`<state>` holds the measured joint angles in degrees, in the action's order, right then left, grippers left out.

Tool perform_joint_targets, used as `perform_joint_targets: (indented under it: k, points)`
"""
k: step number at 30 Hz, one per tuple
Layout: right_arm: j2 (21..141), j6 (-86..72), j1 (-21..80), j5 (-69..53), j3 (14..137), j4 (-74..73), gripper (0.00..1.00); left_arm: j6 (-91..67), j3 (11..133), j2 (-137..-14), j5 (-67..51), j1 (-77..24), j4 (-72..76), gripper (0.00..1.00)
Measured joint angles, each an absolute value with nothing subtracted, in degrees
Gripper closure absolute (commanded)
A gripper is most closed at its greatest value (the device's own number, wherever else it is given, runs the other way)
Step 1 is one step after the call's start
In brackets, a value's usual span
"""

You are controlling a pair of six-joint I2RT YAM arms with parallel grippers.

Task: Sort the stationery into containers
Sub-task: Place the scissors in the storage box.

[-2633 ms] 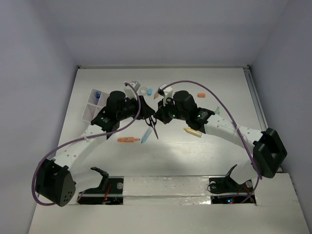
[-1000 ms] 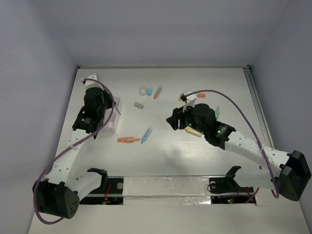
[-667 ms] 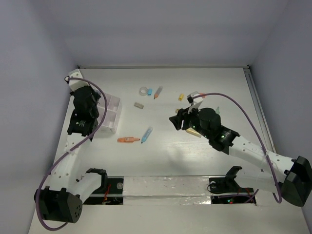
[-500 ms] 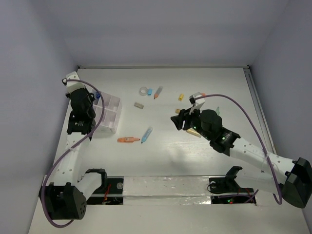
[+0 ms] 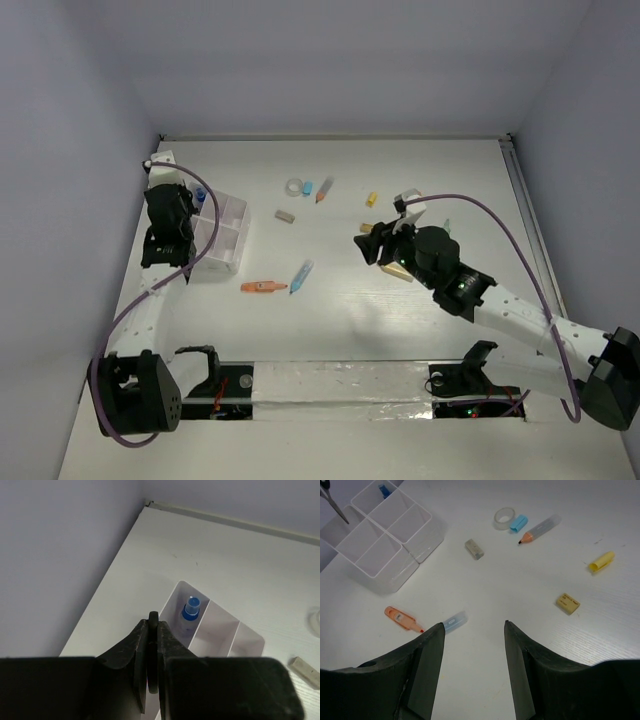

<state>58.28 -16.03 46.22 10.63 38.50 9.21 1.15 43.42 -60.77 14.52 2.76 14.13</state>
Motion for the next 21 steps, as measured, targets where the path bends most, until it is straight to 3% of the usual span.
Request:
perform_joint_targets:
  k: [6,9,10,13,14,16,21]
  points:
    - [56.0,-15.6,46.2,12.5,38.5,9.5,0.44,1.3,41.9,-62.8,15.0,2.8,13.9,1.0]
    - [56.0,-15.4,46.2,12.8,38.5,9.4,0.43,1.4,41.8,-63.0,15.1,2.8,13.9,0.73]
    - [56.0,-15.3,46.2,12.9,38.5,9.4,0.43,1.3,41.8,-63.1,15.3,2.8,14.0,0.57]
    - [56.0,-15.2,46.2,13.1,38.5,9.4,0.43,1.2,41.8,-63.3,15.6,3.0,14.1,0.37]
    - [56.1,-15.2,46.2,13.1,38.5,9.4,0.43,1.1,41.8,-63.4,15.6,3.0,14.0,0.26]
    - [56.3,-15.2,46.2,13.2,38.5,9.4,0.43,0.9,41.8,-63.4,15.7,3.1,14.0,0.16]
    - [57.1,-15.2,46.2,13.2,38.5,9.4,0.43,-0.8,42.0,-62.1,14.6,3.1,13.3,0.1]
